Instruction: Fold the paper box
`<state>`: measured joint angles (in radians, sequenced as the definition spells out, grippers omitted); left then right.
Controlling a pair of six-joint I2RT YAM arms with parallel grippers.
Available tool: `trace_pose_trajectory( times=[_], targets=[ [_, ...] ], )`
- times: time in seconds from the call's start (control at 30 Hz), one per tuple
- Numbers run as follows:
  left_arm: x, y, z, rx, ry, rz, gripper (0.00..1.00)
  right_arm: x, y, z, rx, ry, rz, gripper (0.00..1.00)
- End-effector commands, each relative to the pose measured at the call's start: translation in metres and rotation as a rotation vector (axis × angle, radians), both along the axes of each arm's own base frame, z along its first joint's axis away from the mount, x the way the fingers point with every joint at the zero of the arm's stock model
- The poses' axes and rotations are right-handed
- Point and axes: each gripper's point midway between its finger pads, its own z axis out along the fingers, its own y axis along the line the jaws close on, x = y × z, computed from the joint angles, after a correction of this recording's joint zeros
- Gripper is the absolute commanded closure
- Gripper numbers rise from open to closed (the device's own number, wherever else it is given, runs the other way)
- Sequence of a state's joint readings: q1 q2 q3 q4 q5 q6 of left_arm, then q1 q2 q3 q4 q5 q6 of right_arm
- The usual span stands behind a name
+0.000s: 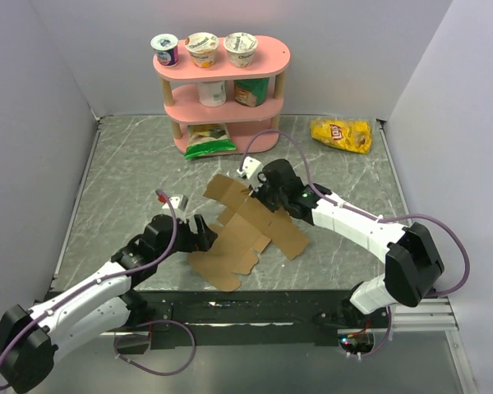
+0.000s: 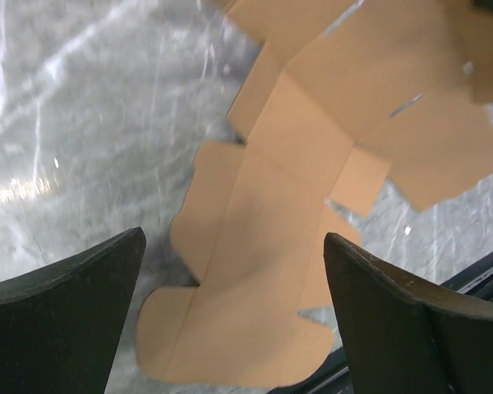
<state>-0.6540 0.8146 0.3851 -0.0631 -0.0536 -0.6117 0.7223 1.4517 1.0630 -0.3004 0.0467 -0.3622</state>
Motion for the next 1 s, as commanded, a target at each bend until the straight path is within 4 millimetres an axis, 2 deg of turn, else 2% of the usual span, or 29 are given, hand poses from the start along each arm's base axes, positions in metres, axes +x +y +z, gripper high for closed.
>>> trace_pose_trajectory(
  times=[0.0,0.13,0.2,0.23,0.4,0.5,0.53,0.6,0.67,0.73,0.97],
  targets=[
    [0.001,-0.010,-0.003,-0.073,0.001,-0.006,0.04,0.012,0.005,0.028,-0.006,-0.063,0.005,1.00],
    [0.008,0.000,-0.024,0.018,0.017,0.034,0.01,0.009,0.011,0.029,-0.012,-0.056,0.015,1.00],
    [0.009,-0.004,-0.030,0.016,0.025,0.014,0.03,0.006,0.016,0.030,-0.015,-0.063,0.021,1.00],
    [0.010,-0.007,-0.030,0.005,0.024,0.008,0.10,0.006,0.018,0.030,-0.017,-0.064,0.019,1.00],
    [0.015,-0.014,-0.039,0.010,0.061,0.010,0.32,0.000,0.029,0.029,-0.044,-0.093,0.008,1.00],
    [0.013,-0.018,-0.049,0.003,0.110,0.005,0.53,-0.002,0.035,0.028,-0.050,-0.092,-0.003,1.00],
    [0.014,-0.020,-0.050,-0.006,0.113,0.007,0.65,-0.006,0.038,0.027,-0.056,-0.093,-0.005,1.00],
    [0.012,-0.022,-0.057,-0.015,0.143,0.008,0.72,-0.009,0.043,0.025,-0.066,-0.091,-0.015,1.00],
    [0.014,-0.024,-0.057,-0.031,0.147,0.019,0.75,-0.016,0.049,0.022,-0.095,-0.094,-0.015,1.00],
    [0.015,-0.025,-0.058,-0.038,0.152,0.022,0.83,-0.026,0.059,0.021,-0.101,-0.099,-0.009,1.00],
    [0.019,-0.029,-0.048,-0.086,0.138,0.043,0.84,-0.053,0.070,0.008,-0.200,-0.111,-0.053,1.00]
  ],
)
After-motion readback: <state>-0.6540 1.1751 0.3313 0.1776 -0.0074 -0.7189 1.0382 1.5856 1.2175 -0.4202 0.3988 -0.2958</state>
